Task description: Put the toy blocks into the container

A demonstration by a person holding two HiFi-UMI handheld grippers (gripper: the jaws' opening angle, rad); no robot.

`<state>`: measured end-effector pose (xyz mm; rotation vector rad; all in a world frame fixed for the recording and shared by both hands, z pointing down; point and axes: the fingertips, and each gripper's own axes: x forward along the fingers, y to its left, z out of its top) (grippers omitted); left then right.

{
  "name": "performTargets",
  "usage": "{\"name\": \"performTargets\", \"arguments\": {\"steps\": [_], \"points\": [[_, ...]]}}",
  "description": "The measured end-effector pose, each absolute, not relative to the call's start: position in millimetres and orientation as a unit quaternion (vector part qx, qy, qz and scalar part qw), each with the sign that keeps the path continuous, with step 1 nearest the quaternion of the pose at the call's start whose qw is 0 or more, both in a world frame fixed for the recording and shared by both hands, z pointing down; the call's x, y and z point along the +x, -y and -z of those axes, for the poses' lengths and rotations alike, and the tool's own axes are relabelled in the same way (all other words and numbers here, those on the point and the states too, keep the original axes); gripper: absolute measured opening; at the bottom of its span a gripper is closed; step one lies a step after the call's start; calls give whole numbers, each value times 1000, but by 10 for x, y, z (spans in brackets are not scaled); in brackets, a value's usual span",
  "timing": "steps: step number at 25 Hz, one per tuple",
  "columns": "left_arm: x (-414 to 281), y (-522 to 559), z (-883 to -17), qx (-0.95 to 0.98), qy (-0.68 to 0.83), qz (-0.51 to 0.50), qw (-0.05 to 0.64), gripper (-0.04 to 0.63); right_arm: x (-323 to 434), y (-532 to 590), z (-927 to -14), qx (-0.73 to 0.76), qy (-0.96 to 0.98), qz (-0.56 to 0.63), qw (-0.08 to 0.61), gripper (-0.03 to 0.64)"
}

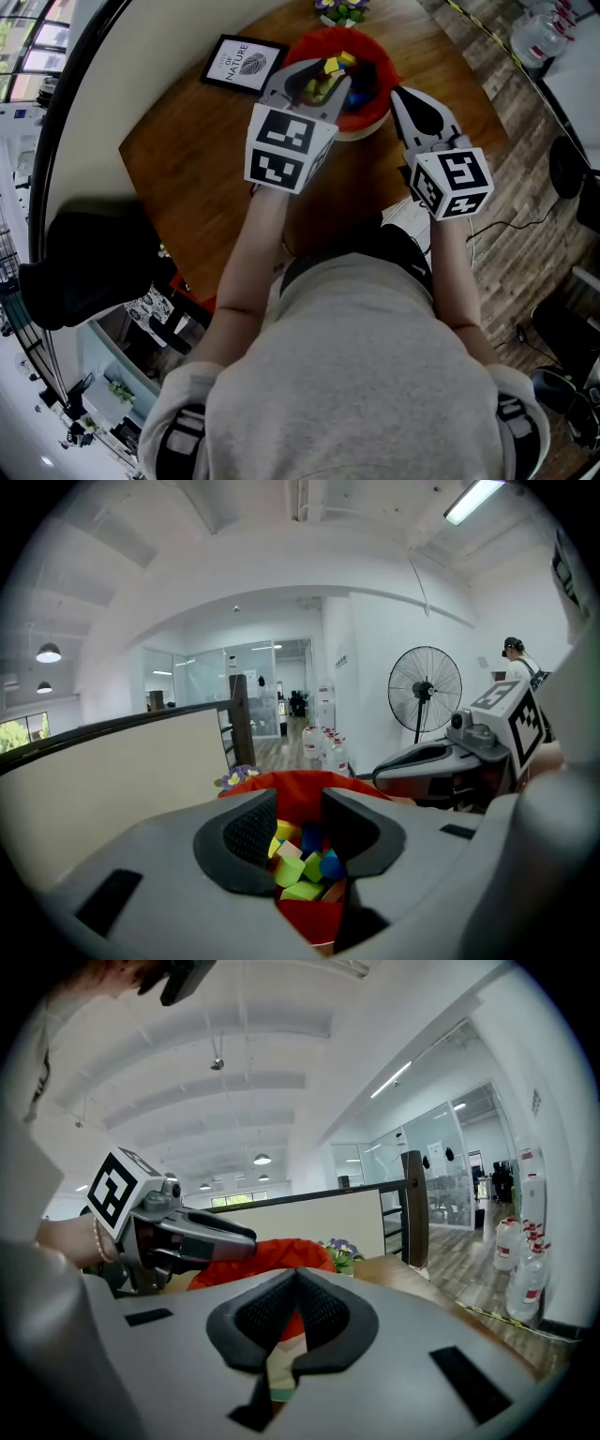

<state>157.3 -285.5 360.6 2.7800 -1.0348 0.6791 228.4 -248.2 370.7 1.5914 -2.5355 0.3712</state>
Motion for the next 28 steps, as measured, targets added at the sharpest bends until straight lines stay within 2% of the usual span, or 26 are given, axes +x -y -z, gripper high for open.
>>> {"name": "performTargets", "arguments": {"steps": [21,28], "points": [[1267,2487,-3378,913,359,-186,59,143,2019,2248,-3372,504,859,-82,46,11],[1064,2270,-3316,909,379,-160,66,80,1794,2136,-3261,481,873,-68,46,11]]}}
